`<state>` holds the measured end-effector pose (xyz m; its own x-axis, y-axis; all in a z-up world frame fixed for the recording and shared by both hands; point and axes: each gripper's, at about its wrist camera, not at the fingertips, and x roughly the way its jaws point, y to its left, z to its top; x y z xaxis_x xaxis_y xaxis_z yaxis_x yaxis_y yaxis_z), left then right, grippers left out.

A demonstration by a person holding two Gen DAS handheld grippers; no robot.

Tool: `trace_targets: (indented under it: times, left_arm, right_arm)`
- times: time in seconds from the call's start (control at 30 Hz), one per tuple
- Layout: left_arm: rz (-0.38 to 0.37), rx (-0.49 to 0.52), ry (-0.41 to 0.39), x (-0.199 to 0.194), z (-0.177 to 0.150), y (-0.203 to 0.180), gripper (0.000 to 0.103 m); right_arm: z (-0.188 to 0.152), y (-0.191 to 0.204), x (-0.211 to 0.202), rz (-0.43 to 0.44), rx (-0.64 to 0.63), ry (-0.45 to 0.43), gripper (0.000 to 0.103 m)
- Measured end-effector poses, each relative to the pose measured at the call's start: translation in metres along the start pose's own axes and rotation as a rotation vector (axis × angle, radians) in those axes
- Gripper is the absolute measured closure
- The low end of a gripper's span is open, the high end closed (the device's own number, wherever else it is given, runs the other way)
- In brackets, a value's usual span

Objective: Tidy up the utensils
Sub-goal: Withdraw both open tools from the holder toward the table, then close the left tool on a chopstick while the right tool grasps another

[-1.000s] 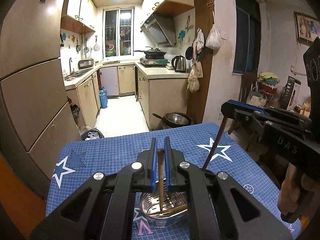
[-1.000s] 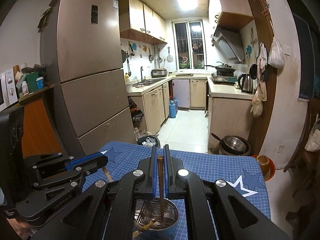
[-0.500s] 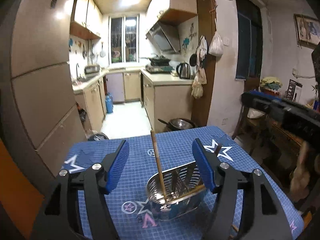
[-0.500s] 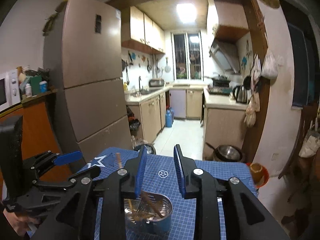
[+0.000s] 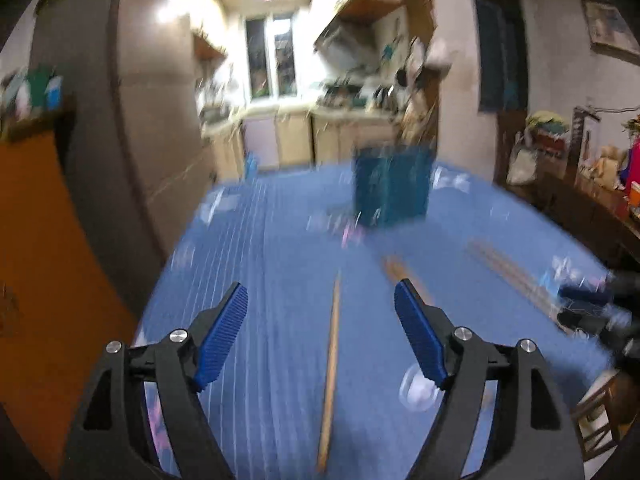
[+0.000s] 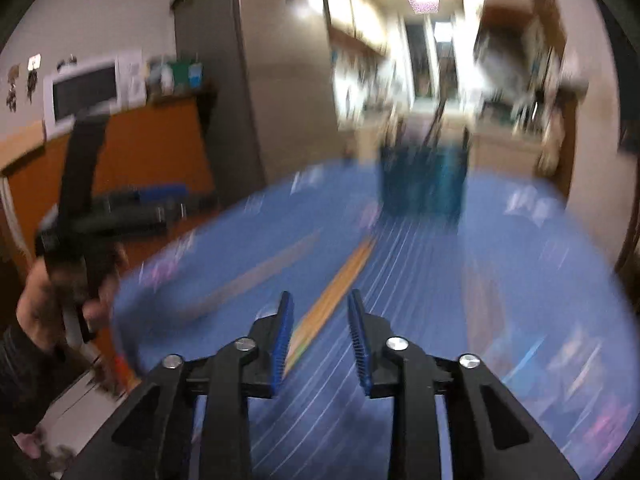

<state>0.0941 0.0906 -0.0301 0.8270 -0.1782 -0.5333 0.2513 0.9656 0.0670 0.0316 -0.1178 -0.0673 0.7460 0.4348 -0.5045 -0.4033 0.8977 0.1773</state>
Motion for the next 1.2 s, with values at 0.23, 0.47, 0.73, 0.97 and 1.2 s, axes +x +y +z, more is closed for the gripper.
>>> trace_targets:
  times: [0.23, 0.47, 0.73, 0.97, 1.2]
  left_arm:
    - [-0.028, -0.047, 0.076, -0.003, -0.047, 0.022, 0.03]
    - [-0.039, -0.046, 0.114, 0.005, -0.072, 0.028, 0.03]
    - [-0.028, 0.02, 0.095, 0.003, -0.101, 0.015, 0.03]
    - [-0.048, 0.047, 0.086, 0.011, -0.112, 0.009, 0.038]
    - [-0.088, 0.033, 0.076, 0.017, -0.11, 0.001, 0.072]
  right_arm:
    - [-0.031, 0.03, 0.042, -0.012, -0.053, 0.104, 0.075]
    - [-0.036, 0.005, 0.039, -0.092, -0.002, 0.1, 0.093]
    - [-0.036, 0.007, 0.039, -0.084, -0.016, 0.042, 0.093]
    - [-0.045, 0.009, 0.027, -0.178, -0.01, -0.015, 0.07]
    - [-0.045, 0.006, 0.037, -0.156, 0.0, 0.026, 0.08]
